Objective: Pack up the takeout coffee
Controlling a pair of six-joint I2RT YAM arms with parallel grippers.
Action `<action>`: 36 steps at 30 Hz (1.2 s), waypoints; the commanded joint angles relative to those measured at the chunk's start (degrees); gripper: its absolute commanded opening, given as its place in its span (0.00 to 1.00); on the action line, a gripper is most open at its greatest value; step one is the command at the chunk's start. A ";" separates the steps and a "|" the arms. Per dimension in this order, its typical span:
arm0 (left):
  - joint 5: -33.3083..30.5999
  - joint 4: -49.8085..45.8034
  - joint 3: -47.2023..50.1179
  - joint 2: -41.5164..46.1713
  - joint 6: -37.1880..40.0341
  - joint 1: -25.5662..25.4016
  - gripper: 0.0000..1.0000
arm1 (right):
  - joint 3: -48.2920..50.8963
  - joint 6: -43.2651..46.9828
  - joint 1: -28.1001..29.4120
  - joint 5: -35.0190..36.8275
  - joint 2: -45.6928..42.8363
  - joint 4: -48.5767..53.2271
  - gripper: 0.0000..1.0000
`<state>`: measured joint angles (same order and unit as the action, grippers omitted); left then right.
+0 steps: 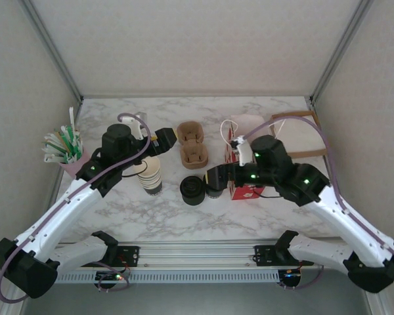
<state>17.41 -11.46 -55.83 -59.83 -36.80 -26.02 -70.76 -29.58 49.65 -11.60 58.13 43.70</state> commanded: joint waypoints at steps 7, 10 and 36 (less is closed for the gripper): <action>6.18 -0.99 4.92 3.41 0.23 7.75 1.00 | -14.05 2.89 9.50 22.35 14.64 13.31 0.99; 7.89 -1.71 5.44 3.21 0.32 10.01 1.00 | -16.59 2.70 9.77 24.43 18.31 15.76 0.99; 12.89 -1.46 6.97 1.04 1.07 14.42 1.00 | -21.18 7.44 2.92 21.92 36.47 28.72 0.86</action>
<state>28.77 -12.64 -47.90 -58.33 -36.53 -12.14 -93.21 -23.09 53.45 12.23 94.41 71.24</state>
